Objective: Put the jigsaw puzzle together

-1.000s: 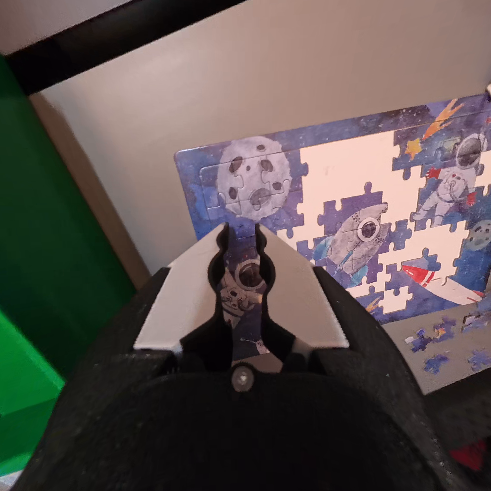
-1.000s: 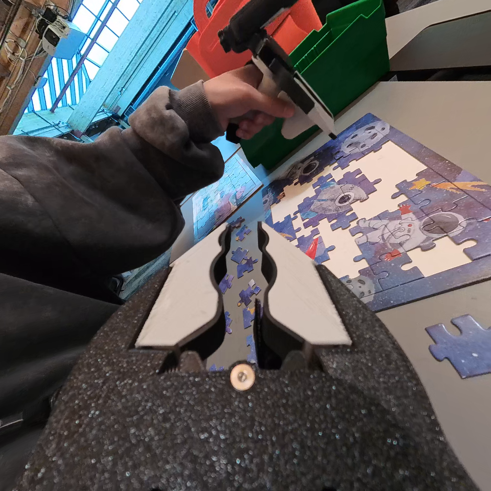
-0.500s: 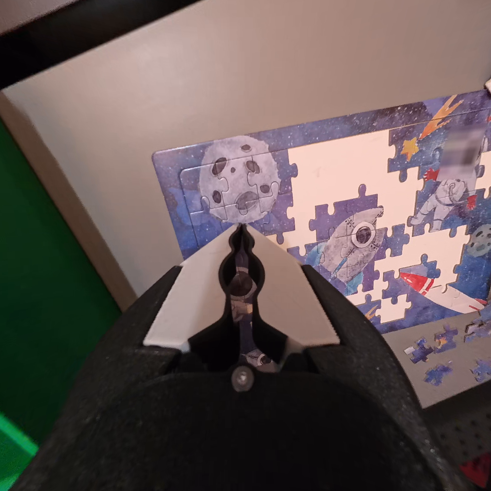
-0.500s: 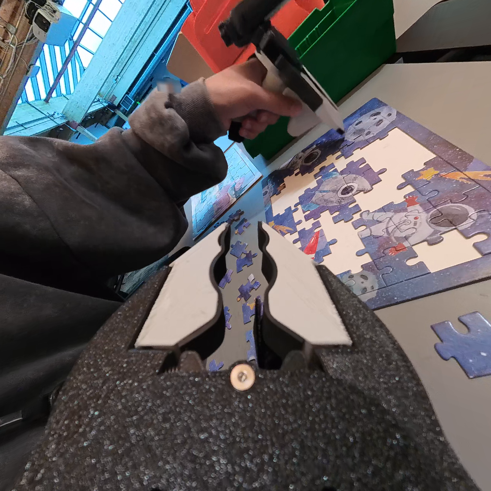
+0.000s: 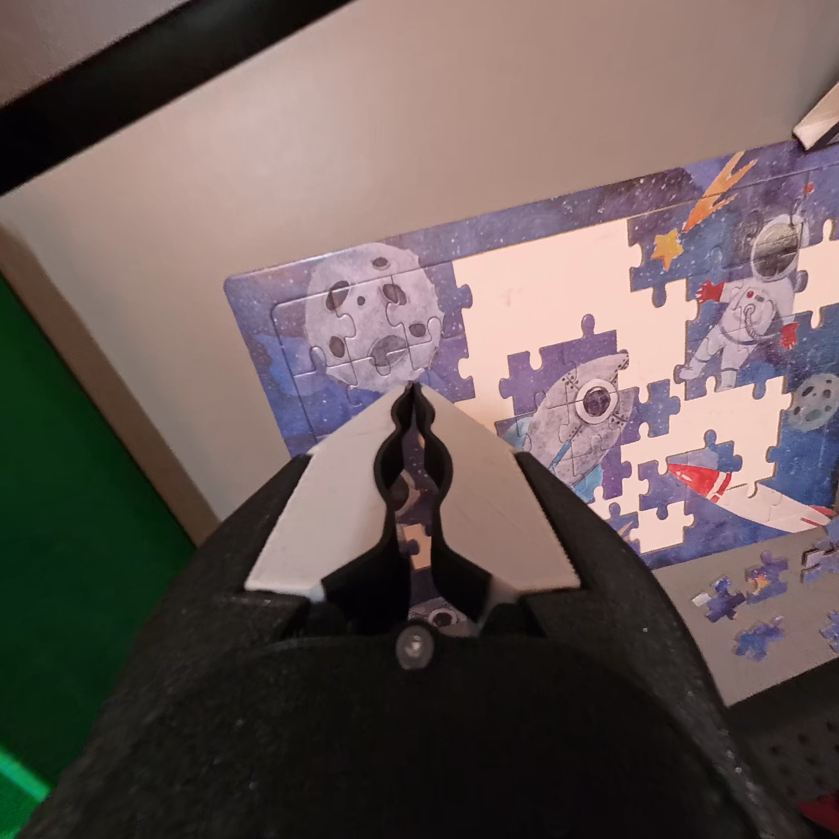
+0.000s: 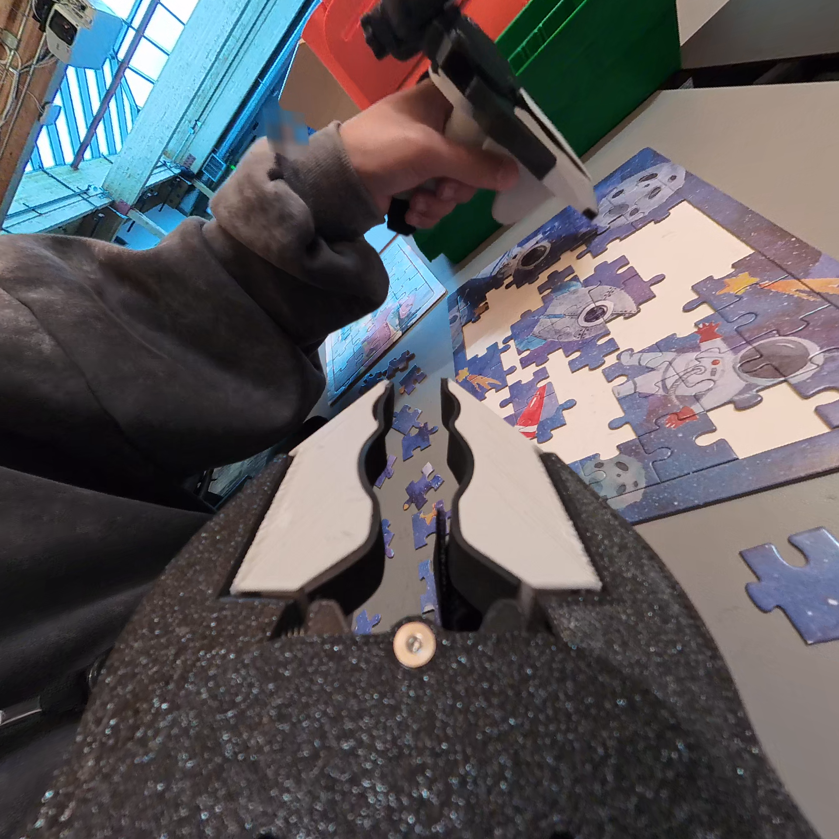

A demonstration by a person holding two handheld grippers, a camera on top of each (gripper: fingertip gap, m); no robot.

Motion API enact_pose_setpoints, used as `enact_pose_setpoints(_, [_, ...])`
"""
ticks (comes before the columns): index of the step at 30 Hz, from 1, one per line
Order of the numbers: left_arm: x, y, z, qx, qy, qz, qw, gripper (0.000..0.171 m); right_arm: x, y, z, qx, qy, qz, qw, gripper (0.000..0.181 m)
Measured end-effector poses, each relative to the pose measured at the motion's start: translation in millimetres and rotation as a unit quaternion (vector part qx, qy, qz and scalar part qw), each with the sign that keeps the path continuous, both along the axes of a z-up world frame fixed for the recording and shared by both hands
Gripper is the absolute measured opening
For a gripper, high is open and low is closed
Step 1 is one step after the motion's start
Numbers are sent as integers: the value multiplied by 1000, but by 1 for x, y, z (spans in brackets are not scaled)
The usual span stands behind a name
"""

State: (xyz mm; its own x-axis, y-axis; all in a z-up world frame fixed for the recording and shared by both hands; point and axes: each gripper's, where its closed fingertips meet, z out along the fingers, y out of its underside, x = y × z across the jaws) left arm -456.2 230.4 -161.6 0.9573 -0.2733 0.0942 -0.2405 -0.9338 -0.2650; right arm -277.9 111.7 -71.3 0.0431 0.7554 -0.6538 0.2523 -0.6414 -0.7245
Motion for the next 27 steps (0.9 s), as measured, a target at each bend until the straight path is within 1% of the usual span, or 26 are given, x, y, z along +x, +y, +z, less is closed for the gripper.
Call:
enact_pose_setpoints(2, [-1, 3, -1, 6, 4, -2, 1000, 0, 0, 0, 0, -1, -1, 1, 1000, 21])
enact_pose_setpoints(4, [-2, 2, -12, 1, 8, -5, 1000, 0, 0, 0, 0, -1, 0, 2, 1000, 21])
enact_pose_setpoints(5, [-2, 4, -12, 13, 8, -4, 1000, 0, -1, -1, -1, -1, -1, 2, 1000, 21])
enact_pose_setpoints(10, [-3, 3, -12, 9, 7, -1, 1000, 0, -1, 0, -4, -1, -7, 4, 1000, 21])
enact_pose_setpoints(11, [-4, 5, -8, 16, 7, 0, 1000, 0, -2, -1, -4, -2, -6, 4, 1000, 21])
enact_pose_setpoints(13, [-9, 14, 9, 53, 13, 6, 998, 0, -2, -1, -5, -1, -9, 6, 1000, 21])
enact_pose_setpoints(15, [-7, 12, 19, 54, 1, 1, 999, 0, -2, -2, -5, 0, -12, 5, 1000, 21])
enact_pose_setpoints(16, [-5, 9, 17, 48, -3, -4, 999, 0, -2, -1, -5, 0, -12, 6, 1000, 21])
enact_pose_setpoints(18, [-1, -1, 0, 20, 0, -18, 1000, 0, -2, -2, -6, -2, -12, 7, 1000, 21])
enact_pose_setpoints(19, [0, -3, -9, 21, 0, -22, 1000, 0, -1, -3, -6, -3, -12, 8, 1000, 21])
enact_pose_setpoints(20, [0, -2, -12, 33, -5, -15, 999, 0, -2, -3, -6, -3, -14, 9, 1000, 21])
enact_pose_setpoints(22, [0, -3, -13, 33, -13, -2, 999, 0, -2, -3, -8, 0, -19, 9, 1000, 21])
enact_pose_setpoints(25, [0, -4, -13, 32, -10, -2, 999, 0, -2, -3, -9, 1, -22, 9, 1000, 21])
enact_pose_setpoints(27, [0, 1, -7, 41, -20, 6, 999, 0, -2, -3, -9, -2, -19, 10, 1000, 21])
